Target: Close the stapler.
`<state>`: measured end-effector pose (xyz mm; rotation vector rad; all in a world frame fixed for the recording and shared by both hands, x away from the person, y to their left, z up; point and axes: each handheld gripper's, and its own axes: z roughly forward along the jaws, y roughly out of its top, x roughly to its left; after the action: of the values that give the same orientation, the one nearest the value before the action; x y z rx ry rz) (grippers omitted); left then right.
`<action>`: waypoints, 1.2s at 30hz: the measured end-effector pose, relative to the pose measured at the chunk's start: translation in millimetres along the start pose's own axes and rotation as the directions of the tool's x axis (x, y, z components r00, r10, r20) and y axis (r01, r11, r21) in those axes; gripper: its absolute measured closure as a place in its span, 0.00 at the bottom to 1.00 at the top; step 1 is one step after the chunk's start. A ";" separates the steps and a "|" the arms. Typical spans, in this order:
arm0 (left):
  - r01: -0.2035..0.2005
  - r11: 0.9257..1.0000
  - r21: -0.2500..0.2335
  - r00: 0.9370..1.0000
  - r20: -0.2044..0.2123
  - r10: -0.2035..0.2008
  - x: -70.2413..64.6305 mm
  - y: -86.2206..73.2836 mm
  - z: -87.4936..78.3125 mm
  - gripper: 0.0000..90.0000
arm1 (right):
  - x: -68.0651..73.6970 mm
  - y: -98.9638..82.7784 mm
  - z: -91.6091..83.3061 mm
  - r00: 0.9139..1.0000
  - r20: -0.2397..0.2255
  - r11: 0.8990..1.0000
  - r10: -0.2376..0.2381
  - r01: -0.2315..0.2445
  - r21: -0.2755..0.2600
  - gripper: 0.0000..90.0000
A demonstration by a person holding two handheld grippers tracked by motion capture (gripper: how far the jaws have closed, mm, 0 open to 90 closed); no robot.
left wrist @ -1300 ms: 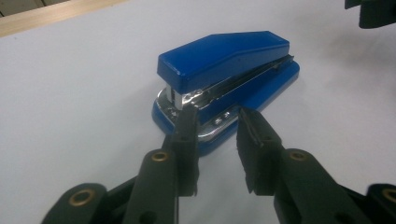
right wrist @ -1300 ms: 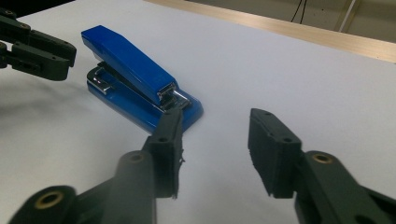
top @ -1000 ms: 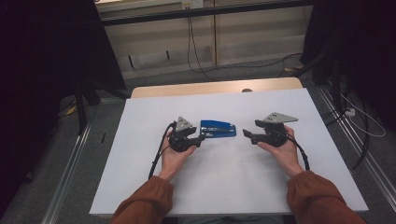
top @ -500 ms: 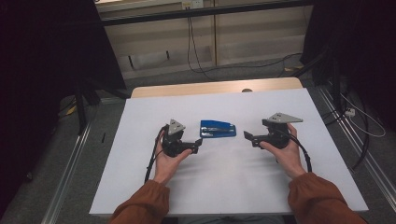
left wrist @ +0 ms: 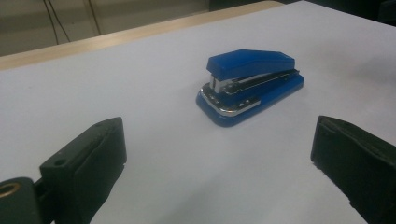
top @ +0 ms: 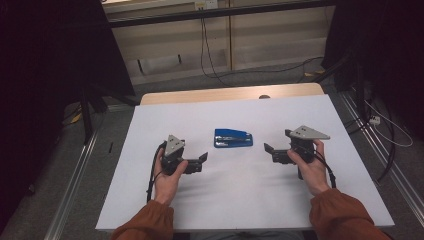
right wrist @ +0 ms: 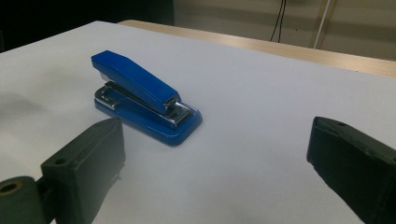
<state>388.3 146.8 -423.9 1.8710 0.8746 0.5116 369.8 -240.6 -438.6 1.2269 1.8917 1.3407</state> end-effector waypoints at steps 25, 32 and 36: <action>-0.008 0.998 -0.067 0.997 -0.078 0.003 2.1 -12.6 -51.8 0.04 | -1.9 -5.8 -43.7 0.996 0.085 0.997 -0.013 0.019 -0.076 0.03; -0.013 0.998 -0.054 0.998 -0.057 0.010 -1.5 -17.0 -59.1 0.04 | -2.4 -14.9 -57.6 0.992 0.130 0.996 -0.009 0.020 -0.086 0.03; -0.020 0.998 -0.059 0.998 -0.060 0.016 -2.4 -21.2 -65.0 0.04 | -2.4 -18.9 -65.6 0.990 0.141 0.995 -0.001 0.014 -0.096 0.03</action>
<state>335.6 189.4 -414.2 1.8184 0.8726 0.6007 311.0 -274.6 -431.2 1.2311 1.7126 1.2908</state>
